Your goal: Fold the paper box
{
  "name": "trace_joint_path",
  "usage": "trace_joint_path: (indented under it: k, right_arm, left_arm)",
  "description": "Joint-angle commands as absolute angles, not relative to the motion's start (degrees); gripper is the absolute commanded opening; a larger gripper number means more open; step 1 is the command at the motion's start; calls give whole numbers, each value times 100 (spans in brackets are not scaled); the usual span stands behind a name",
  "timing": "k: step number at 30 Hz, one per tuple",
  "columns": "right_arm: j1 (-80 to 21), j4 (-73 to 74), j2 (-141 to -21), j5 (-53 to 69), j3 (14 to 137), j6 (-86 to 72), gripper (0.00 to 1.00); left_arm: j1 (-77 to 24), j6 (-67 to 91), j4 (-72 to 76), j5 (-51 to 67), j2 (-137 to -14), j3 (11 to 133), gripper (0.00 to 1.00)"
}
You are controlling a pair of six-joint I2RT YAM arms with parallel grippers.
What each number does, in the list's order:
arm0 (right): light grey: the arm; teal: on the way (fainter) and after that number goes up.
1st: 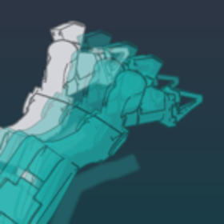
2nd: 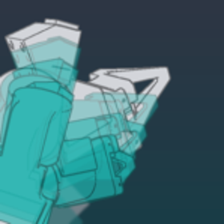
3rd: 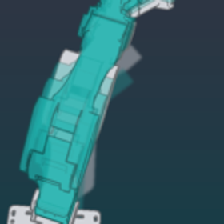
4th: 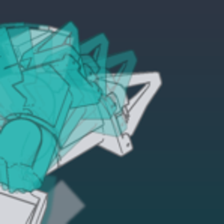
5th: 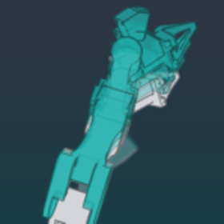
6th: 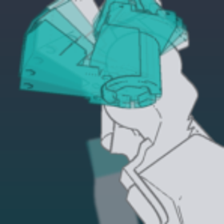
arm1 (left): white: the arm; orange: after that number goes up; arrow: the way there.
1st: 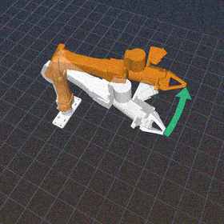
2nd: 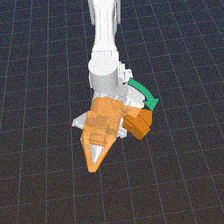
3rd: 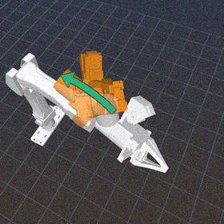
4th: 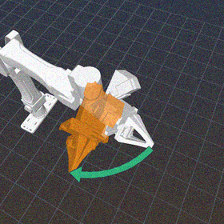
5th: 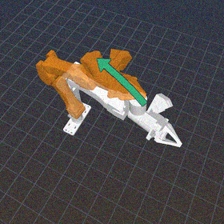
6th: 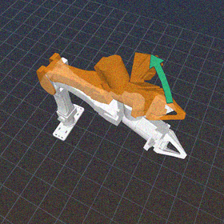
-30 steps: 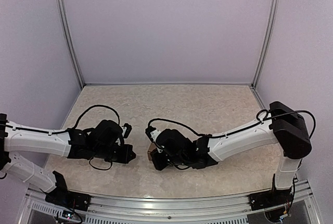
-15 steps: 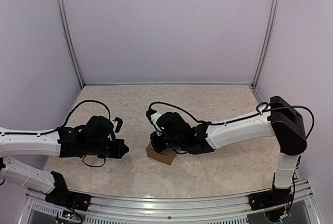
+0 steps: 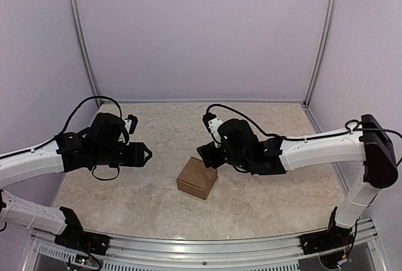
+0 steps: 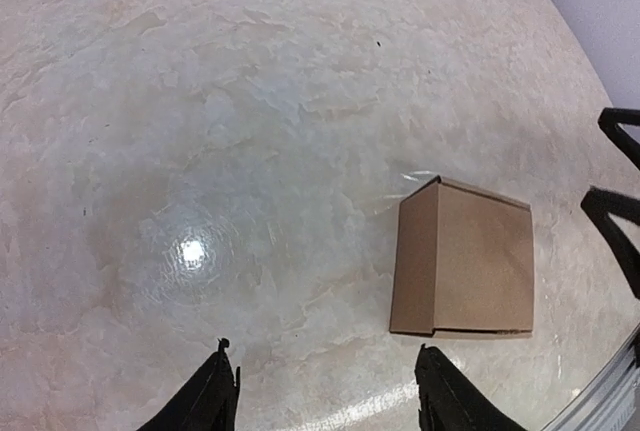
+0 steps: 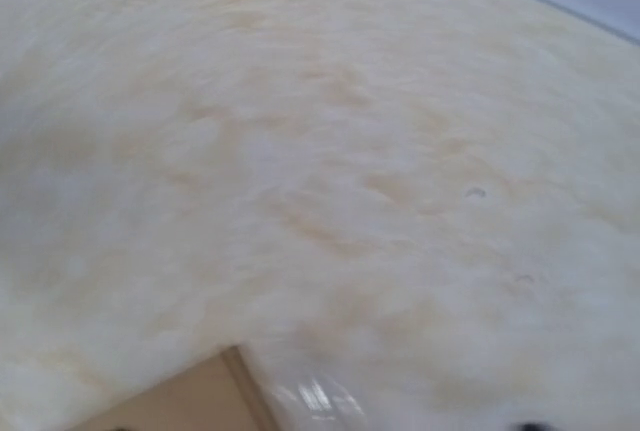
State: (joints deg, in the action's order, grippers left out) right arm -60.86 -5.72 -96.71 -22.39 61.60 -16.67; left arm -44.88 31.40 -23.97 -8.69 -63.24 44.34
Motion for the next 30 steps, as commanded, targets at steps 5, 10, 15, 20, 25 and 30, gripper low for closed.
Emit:
trace_joint_path:
  k: [5, 10, 15, 20, 25, 30]
  right_arm:
    - [-5425, 110, -8731, -2884, 5746, -1376, 100]
    - [-4976, 726, -8193, -3281, 5724, -1547, 100]
    - [-4489, 1260, -7556, -3464, 5713, -1489, 100]
    - [-3811, 1671, -6869, -3151, 5678, -1667, 100]
    - [-3639, 2475, -6290, -2894, 6060, -1599, 100]
    - [-3639, 2786, -5732, -2797, 5928, -1632, 100]
  left_arm:
    - [-3493, 2322, -3050, -691, -6286, 5448, 99]
    - [-2848, 2070, -3385, -615, -6456, 6057, 99]
    - [-2274, 2046, -3461, -590, -6422, 6391, 99]
    - [-1952, 1946, -3692, -844, -6384, 6777, 99]
    - [-1908, 1663, -3737, -1136, -6118, 6932, 99]
    - [-1912, 1428, -3467, -1280, -5702, 6522, 99]
